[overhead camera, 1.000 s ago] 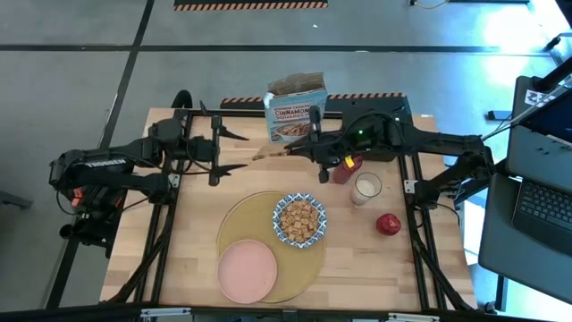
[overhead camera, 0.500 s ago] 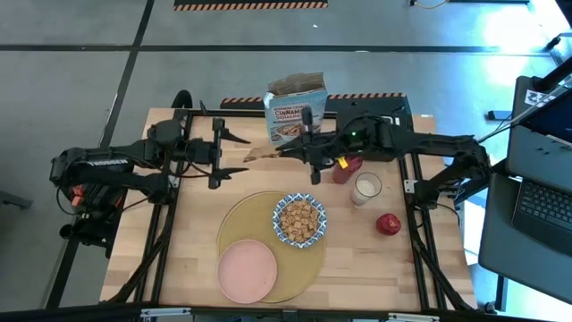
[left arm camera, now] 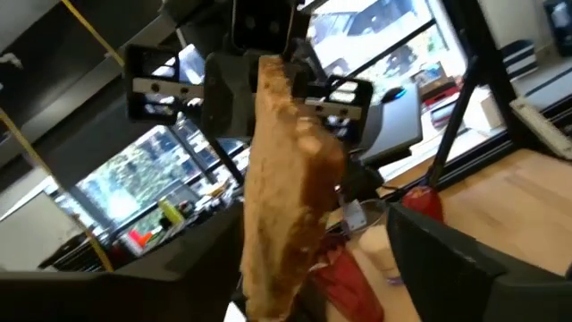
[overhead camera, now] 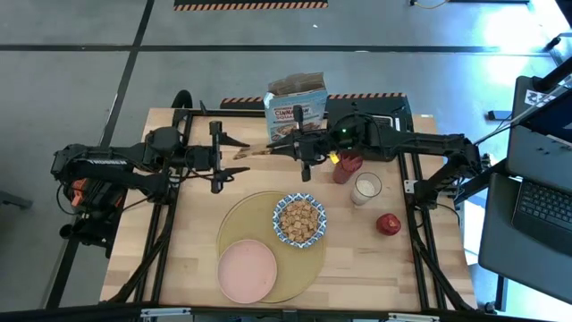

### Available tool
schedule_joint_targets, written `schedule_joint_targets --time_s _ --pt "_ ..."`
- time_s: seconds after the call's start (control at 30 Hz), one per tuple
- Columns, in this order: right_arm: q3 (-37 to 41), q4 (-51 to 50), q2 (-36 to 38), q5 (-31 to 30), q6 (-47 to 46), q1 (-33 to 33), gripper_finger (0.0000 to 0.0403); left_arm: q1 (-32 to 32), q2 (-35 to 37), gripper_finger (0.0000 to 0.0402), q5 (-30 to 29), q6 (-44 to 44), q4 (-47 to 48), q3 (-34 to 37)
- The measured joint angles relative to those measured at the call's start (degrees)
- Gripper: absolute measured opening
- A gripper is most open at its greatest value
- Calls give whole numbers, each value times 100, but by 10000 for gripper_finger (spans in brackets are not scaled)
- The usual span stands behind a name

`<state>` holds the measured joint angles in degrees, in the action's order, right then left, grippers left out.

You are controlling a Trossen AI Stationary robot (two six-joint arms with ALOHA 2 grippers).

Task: Arrange a breakfast setting
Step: Put the toasted bread on the pink plate

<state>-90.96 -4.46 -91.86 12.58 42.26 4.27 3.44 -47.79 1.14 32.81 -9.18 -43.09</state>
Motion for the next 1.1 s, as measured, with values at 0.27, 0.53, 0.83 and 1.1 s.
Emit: schedule_joint_targets --time_s 0.27,0.53,0.83,1.1 --pt "0 8 -13 56 -43 -9 3 -63 0 151 -11 84 5 0" --pt "0 -32 -54 101 -223 -11 3 -61 7 65 -10 54 -26 7" --pt "-4 17 -176 232 -256 -11 7 -63 15 21 -83 79 78 9" --pt "13 -63 -238 191 -267 -11 75 -63 -20 21 -188 57 72 11"
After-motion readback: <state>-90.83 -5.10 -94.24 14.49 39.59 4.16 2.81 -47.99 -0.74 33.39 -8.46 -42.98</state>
